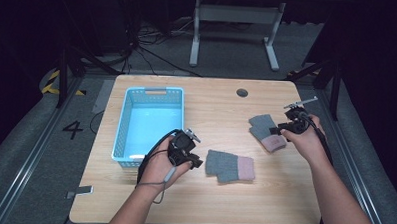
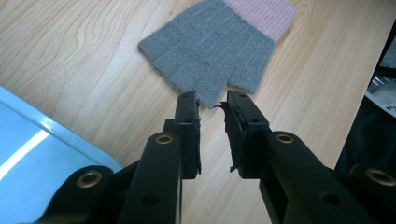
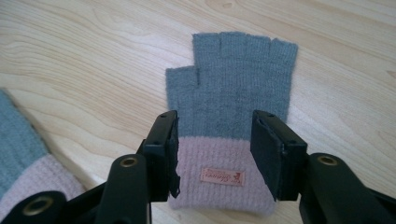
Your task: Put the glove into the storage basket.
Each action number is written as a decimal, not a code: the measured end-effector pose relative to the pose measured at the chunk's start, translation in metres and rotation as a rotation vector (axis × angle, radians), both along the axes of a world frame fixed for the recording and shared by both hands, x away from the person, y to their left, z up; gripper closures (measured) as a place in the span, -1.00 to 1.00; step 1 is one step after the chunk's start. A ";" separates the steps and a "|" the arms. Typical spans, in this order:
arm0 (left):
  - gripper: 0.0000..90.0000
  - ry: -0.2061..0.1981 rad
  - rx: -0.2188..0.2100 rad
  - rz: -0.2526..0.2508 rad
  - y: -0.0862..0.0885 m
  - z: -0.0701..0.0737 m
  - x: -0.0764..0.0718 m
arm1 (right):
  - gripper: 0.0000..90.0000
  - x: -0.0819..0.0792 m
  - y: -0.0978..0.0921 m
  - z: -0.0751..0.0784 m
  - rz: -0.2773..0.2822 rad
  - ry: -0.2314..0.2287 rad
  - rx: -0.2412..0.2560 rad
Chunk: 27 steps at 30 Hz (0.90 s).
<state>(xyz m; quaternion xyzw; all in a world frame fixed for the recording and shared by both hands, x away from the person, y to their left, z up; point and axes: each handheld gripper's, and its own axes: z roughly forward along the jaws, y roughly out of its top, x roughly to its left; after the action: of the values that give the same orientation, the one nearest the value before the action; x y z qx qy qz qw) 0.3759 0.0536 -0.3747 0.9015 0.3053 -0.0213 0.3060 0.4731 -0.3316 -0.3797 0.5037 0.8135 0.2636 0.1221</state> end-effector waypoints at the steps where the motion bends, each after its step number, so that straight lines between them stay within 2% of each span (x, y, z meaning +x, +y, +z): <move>1: 0.66 -0.001 -0.007 -0.001 0.000 0.000 0.000 | 0.15 0.004 0.001 -0.001 -0.002 0.013 -0.005; 7: 0.66 -0.007 -0.011 -0.001 0.001 0.003 -0.001 | 0.10 0.022 0.007 -0.005 -0.009 0.056 -0.042; 13: 0.65 -0.010 -0.015 0.001 0.003 0.004 -0.001 | 0.06 0.036 0.014 -0.013 -0.009 0.078 -0.070; 15: 0.65 -0.007 -0.015 0.002 0.003 0.004 -0.001 | 0.03 0.045 0.018 -0.024 -0.018 0.112 -0.098; 22: 0.63 -0.005 -0.014 0.004 0.006 0.003 0.000 | -0.02 0.052 0.020 -0.042 -0.027 0.152 -0.133; 27: 0.62 -0.005 -0.016 0.007 0.006 0.003 0.000 | 0.00 0.052 0.021 -0.045 -0.031 0.147 -0.141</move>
<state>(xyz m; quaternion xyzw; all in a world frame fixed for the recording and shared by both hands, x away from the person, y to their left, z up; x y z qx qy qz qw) 0.3757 0.0598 -0.3716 0.8980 0.3075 -0.0204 0.3139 0.5253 -0.3109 -0.4252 0.5245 0.8289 0.1662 0.1012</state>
